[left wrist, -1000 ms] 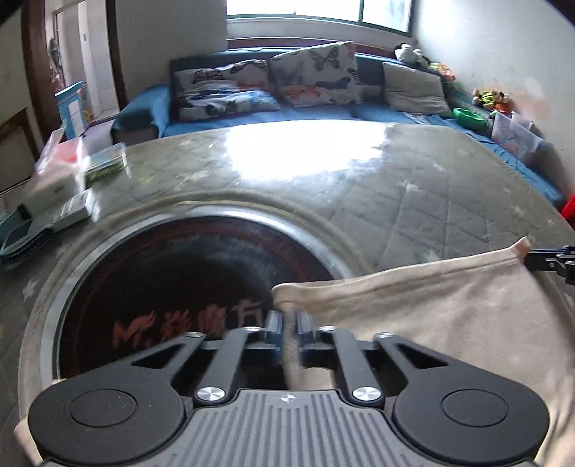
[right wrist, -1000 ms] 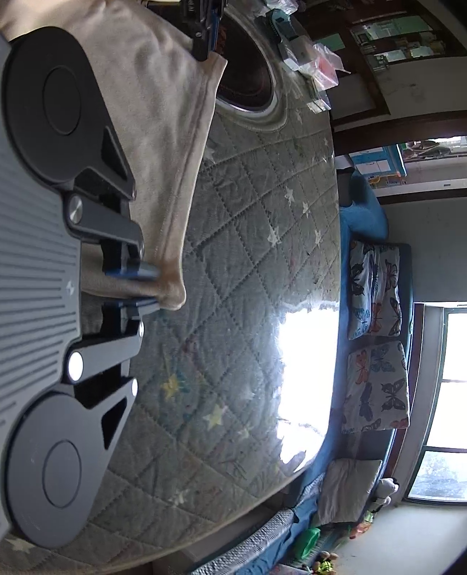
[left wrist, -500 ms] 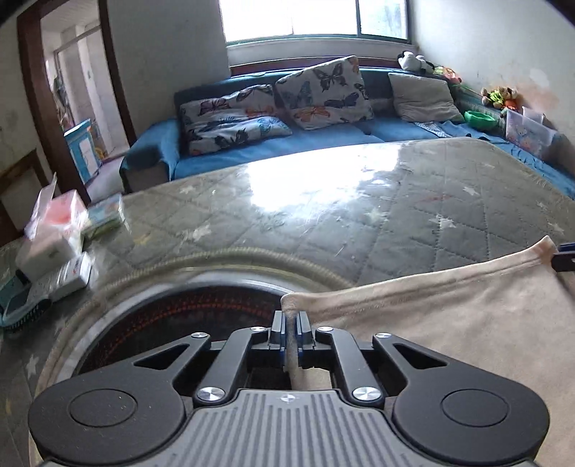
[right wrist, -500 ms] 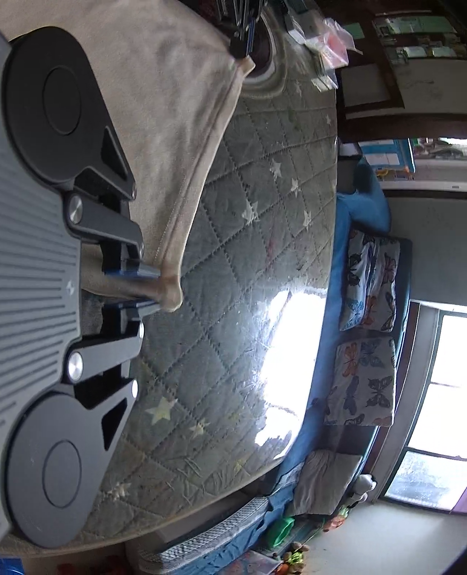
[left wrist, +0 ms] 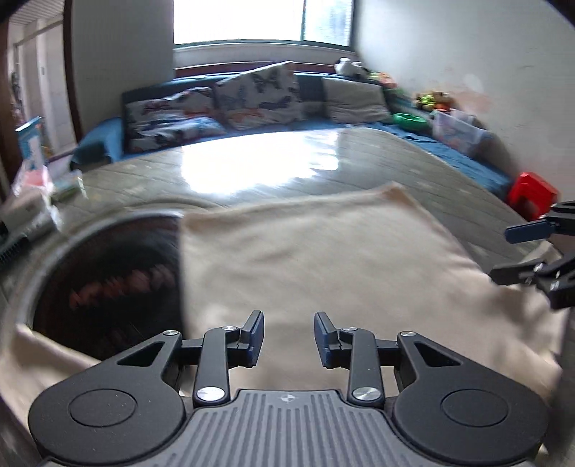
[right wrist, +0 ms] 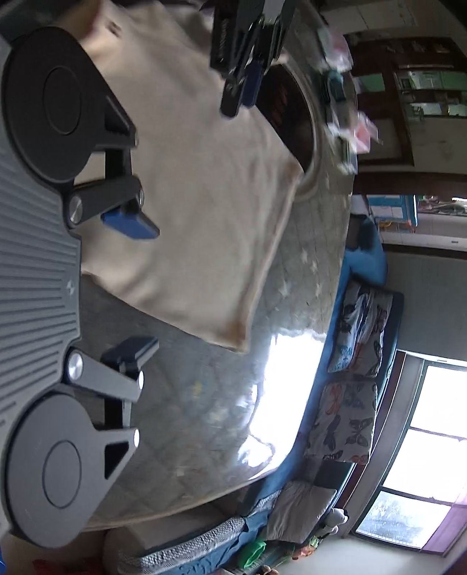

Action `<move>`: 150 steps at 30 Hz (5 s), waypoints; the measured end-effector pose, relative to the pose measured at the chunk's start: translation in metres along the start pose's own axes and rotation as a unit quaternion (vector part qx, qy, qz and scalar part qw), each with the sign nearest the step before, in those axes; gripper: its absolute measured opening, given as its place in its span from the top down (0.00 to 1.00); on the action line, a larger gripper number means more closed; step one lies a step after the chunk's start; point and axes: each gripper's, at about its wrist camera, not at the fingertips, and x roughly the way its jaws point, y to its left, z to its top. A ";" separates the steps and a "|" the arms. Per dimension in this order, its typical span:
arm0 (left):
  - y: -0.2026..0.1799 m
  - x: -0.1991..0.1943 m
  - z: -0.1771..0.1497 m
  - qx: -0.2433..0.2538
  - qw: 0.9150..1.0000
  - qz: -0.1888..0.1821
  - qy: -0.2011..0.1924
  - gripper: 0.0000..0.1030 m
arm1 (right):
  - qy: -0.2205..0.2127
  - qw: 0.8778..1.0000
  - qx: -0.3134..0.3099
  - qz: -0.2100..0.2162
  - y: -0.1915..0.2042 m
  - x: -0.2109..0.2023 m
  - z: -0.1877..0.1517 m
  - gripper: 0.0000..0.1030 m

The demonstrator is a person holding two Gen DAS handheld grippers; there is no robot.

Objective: Fold clothes

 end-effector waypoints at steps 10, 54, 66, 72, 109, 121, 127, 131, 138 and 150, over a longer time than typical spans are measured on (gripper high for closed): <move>-0.065 -0.026 -0.036 0.100 0.994 -0.045 -0.023 0.67 | 0.004 0.999 -0.037 -0.005 0.028 -0.046 -0.068 0.32; -0.153 -0.003 -0.038 0.180 0.976 -0.125 -0.007 0.66 | -0.054 0.932 0.303 -0.189 -0.151 -0.057 -0.141 0.84; -0.144 -0.010 -0.022 0.165 0.980 -0.110 -0.027 0.61 | -0.072 0.932 0.311 -0.171 -0.152 -0.066 -0.140 0.95; -0.154 0.003 -0.008 0.165 0.978 -0.128 -0.027 0.61 | -0.109 0.933 0.292 -0.178 -0.145 -0.090 -0.123 0.96; 0.040 -0.076 -0.075 -0.031 0.998 -0.034 -0.051 0.48 | -0.103 0.987 -0.005 0.122 0.120 -0.051 0.036 0.89; 0.011 -0.068 -0.062 0.014 0.996 -0.058 -0.060 0.52 | -0.023 0.999 -0.021 0.043 0.069 -0.064 -0.020 0.84; -0.006 -0.043 -0.059 0.029 0.997 -0.062 -0.023 0.62 | -0.007 0.999 0.025 0.036 0.042 -0.067 -0.051 0.84; -0.009 -0.039 -0.060 0.028 0.998 -0.057 -0.019 0.89 | -0.015 0.997 0.055 0.043 0.028 -0.067 -0.057 0.83; -0.001 -0.077 -0.041 0.006 0.996 -0.037 -0.086 0.96 | -0.031 0.997 0.065 0.041 0.019 -0.070 -0.054 0.75; 0.015 -0.063 -0.052 0.002 0.999 -0.011 -0.040 0.93 | -0.032 0.997 0.054 0.041 0.028 -0.053 -0.052 0.66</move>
